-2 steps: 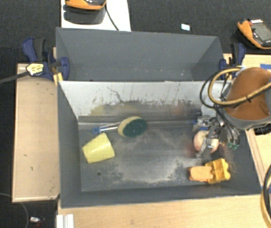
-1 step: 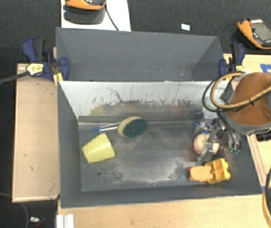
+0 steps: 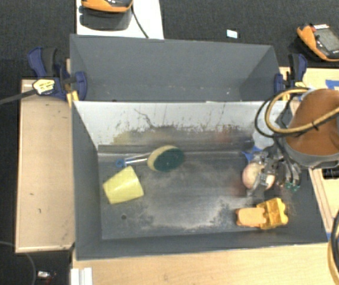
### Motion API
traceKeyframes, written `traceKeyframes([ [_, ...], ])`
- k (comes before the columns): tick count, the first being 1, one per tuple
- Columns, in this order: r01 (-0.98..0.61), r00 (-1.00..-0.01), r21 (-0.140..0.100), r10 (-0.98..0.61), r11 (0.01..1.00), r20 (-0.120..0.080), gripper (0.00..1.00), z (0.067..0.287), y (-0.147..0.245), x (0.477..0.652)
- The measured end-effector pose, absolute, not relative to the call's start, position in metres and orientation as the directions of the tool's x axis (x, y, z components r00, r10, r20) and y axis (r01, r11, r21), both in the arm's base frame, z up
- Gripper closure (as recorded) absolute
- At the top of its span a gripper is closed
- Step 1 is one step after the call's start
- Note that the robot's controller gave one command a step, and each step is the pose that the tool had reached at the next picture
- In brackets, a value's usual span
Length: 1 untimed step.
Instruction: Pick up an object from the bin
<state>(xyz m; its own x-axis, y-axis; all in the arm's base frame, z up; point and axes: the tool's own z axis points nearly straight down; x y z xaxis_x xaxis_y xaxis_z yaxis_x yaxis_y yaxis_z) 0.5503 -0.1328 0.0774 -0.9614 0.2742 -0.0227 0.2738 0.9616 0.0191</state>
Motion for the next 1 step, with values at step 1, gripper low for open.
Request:
traceKeyframes([
  [1, 0.3, -0.954, 0.022, 0.3, 0.954, -0.015, 1.0, 0.0792, -0.131, 0.5584],
])
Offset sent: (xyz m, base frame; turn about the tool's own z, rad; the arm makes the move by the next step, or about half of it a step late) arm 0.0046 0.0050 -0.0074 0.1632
